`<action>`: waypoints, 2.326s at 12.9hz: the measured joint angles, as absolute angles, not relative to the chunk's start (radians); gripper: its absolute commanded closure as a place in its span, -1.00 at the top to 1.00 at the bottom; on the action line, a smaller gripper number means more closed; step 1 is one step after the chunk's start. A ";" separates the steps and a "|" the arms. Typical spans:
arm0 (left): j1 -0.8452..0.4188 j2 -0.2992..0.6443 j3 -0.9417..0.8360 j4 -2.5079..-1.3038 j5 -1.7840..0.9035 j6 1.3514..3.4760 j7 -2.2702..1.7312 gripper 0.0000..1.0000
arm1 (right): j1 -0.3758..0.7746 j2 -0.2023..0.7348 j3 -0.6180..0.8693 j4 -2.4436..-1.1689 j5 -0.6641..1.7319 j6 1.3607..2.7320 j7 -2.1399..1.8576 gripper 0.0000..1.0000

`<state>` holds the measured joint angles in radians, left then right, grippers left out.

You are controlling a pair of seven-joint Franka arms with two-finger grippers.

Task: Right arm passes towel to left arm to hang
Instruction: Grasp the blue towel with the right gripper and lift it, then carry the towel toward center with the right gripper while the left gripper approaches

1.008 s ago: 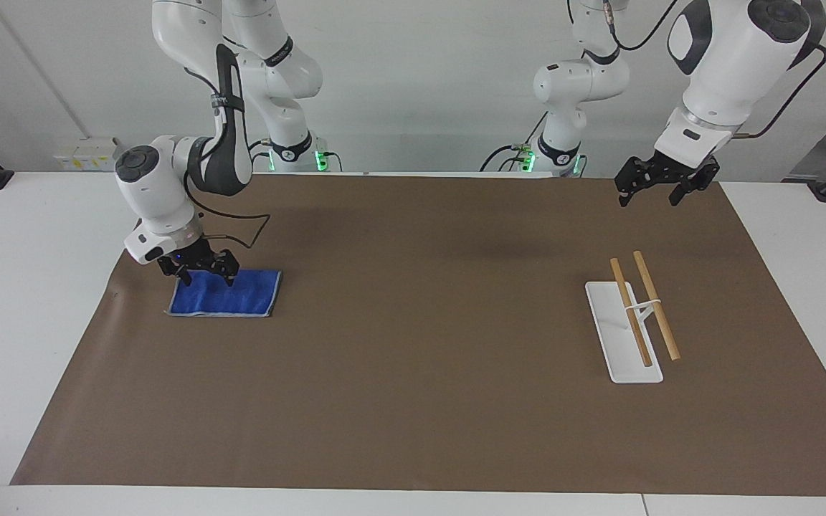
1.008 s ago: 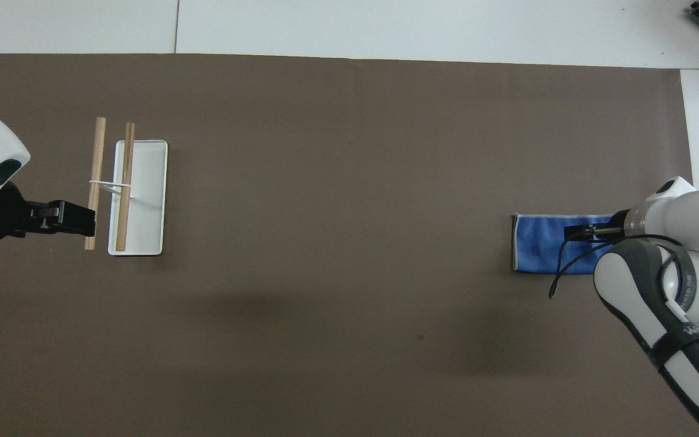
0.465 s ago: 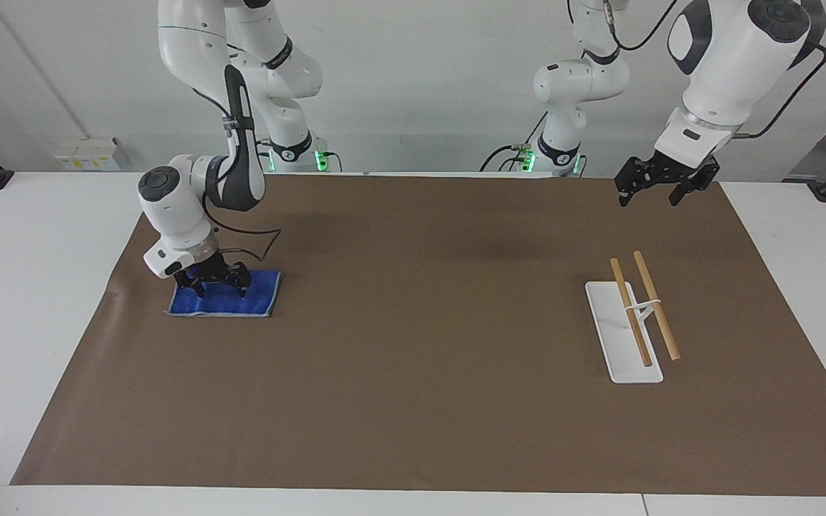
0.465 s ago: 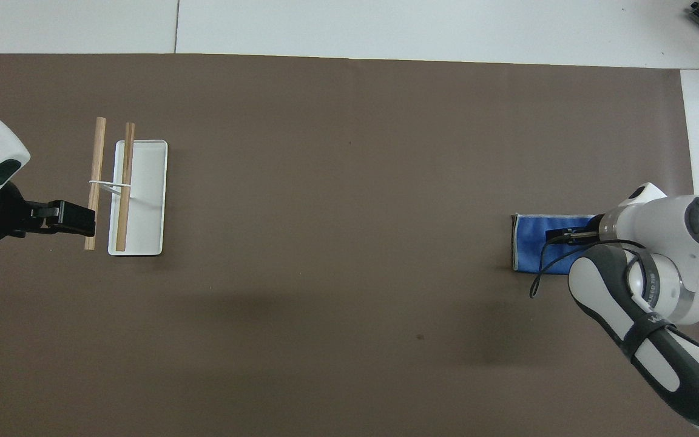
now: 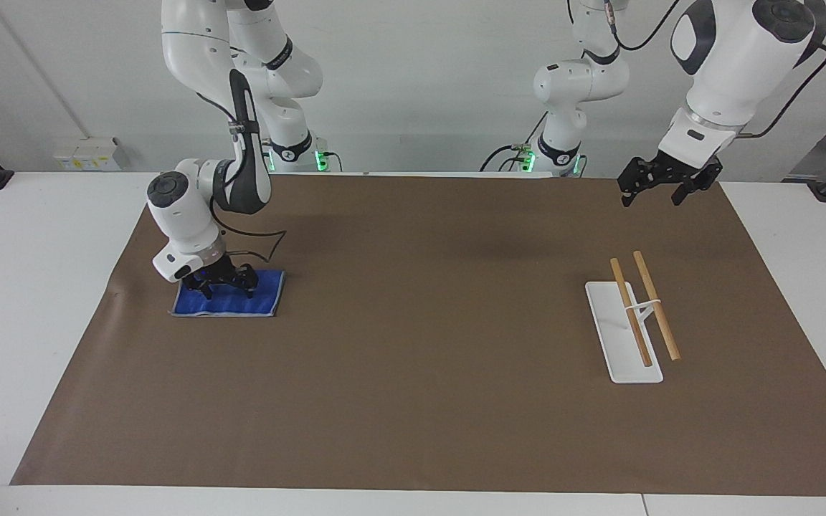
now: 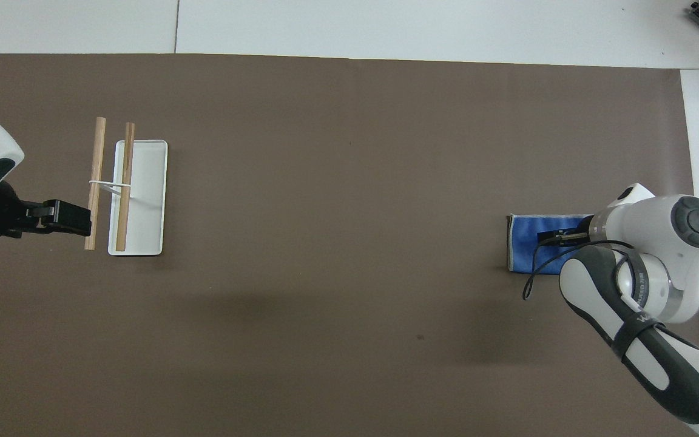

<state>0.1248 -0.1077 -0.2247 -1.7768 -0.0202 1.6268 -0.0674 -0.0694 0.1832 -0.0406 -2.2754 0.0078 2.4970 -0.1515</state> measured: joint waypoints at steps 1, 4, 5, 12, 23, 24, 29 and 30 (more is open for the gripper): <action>0.125 -0.108 -0.225 -1.777 -0.020 1.627 -0.068 1.00 | -0.069 0.183 -0.041 -2.276 0.008 2.497 -0.152 1.00; 0.125 -0.108 -0.225 -1.777 -0.020 1.627 -0.068 1.00 | -0.069 0.183 -0.041 -2.279 0.008 2.497 -0.152 -0.15; 0.125 -0.108 -0.225 -1.777 -0.020 1.627 -0.068 1.00 | -0.069 0.183 -0.041 -2.278 0.008 2.497 -0.152 -0.57; 0.125 -0.108 -0.225 -1.777 -0.020 1.627 -0.068 1.00 | -0.069 0.176 -0.040 -2.270 0.008 2.499 -0.152 -1.00; 0.125 -0.108 -0.225 -1.777 -0.020 1.628 -0.070 1.00 | -0.067 0.005 0.104 -2.143 0.247 2.238 -0.089 -1.00; 0.125 -0.108 -0.225 -1.777 -0.020 1.628 -0.070 1.00 | -0.066 -0.015 0.132 -2.134 0.274 2.222 -0.053 -1.00; 0.124 -0.108 -0.229 -1.777 -0.020 1.680 -0.142 1.00 | -0.058 -0.116 0.256 -2.128 0.461 2.158 0.078 -1.00; 0.124 -0.108 -0.230 -1.778 -0.020 1.701 -0.164 1.00 | -0.058 -0.133 0.258 -2.128 0.520 2.147 0.079 -1.00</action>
<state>0.1236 -0.1077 -0.2304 -1.7784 -0.0202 1.7006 -0.1644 -0.0578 -0.1333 0.2581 -2.1279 0.5203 2.1473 0.0787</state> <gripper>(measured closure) 0.000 0.877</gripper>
